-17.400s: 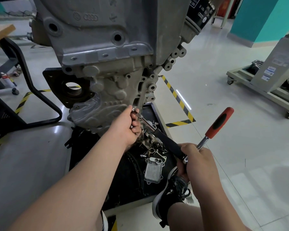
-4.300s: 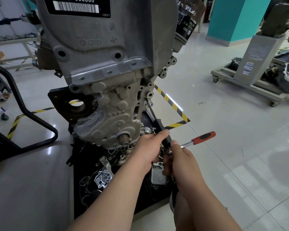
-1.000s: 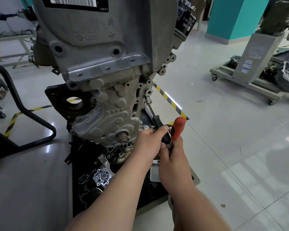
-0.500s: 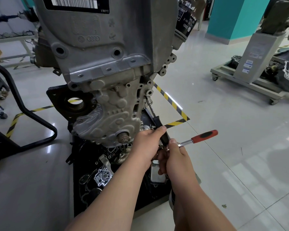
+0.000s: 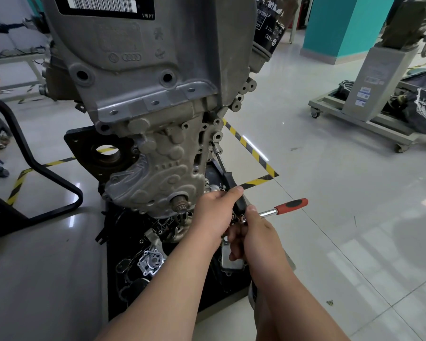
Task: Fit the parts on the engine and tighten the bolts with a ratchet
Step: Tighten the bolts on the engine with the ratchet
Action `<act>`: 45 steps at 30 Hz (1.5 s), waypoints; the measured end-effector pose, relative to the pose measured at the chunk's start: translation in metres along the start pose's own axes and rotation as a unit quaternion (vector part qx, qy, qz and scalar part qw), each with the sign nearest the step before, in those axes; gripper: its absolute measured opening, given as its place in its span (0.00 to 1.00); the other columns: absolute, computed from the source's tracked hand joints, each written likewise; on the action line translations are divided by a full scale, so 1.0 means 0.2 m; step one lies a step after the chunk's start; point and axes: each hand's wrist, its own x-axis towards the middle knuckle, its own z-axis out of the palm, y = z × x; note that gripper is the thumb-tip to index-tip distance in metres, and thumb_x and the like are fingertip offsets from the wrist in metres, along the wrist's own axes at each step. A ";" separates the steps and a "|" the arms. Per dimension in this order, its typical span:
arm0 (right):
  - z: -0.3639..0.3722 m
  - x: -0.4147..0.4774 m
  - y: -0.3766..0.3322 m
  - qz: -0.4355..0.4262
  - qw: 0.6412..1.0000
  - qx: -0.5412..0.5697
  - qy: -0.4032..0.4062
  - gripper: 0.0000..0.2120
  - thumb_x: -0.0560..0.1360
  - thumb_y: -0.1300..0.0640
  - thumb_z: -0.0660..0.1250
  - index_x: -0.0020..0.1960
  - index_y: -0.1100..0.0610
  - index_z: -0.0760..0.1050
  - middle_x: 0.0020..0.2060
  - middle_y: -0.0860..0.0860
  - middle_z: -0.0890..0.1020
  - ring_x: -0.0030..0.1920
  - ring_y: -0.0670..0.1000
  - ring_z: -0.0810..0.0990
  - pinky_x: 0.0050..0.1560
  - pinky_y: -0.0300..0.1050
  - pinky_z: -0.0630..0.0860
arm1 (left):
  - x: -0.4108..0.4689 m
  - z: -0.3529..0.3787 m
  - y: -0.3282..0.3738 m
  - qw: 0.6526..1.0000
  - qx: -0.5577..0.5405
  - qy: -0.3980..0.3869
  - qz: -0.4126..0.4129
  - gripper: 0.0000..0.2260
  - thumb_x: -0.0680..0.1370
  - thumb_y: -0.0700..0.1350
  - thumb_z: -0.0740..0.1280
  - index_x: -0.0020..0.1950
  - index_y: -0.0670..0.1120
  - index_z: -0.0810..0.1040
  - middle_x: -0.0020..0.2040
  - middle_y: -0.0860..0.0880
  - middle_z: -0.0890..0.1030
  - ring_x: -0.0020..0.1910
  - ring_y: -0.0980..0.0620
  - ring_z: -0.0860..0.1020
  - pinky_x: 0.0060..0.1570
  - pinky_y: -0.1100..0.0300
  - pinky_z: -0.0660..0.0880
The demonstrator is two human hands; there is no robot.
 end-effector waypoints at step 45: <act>0.01 0.00 -0.02 0.060 0.979 0.185 -0.058 0.22 0.83 0.46 0.52 0.38 0.58 0.71 0.23 0.52 0.69 0.21 0.50 0.63 0.23 0.41 0.67 | 0.02 0.01 -0.02 0.999 -0.006 -0.031 -0.007 0.20 0.74 0.58 0.68 0.43 0.39 0.76 0.23 0.42 0.72 0.15 0.47 0.68 0.20 0.65 0.64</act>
